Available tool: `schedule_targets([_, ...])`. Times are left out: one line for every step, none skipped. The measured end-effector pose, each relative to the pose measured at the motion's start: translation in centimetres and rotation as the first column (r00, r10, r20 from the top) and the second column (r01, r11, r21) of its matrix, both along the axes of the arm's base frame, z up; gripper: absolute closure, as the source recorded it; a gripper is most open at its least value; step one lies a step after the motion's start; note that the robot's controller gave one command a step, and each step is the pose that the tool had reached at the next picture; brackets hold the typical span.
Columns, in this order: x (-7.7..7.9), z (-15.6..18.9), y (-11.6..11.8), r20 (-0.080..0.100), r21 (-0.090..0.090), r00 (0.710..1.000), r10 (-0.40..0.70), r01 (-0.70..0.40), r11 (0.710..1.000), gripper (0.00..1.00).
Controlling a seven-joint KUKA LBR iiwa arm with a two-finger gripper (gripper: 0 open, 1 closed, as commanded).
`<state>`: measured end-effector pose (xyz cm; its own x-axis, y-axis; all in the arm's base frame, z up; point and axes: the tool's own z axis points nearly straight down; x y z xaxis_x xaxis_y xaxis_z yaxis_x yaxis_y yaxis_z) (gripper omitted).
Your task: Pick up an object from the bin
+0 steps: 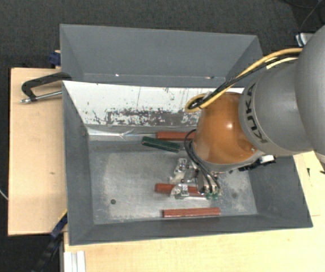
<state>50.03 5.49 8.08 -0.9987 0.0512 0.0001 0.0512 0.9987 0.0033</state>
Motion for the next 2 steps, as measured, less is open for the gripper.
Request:
schedule_targets([0.5, 4.7, -0.1, 0.010, -0.002, 0.999, 0.033, -0.033, 0.999, 1.00])
schedule_targets([-0.2, 16.2, 0.0, 0.005, -0.003, 0.987, 0.159, -0.159, 0.987, 1.00])
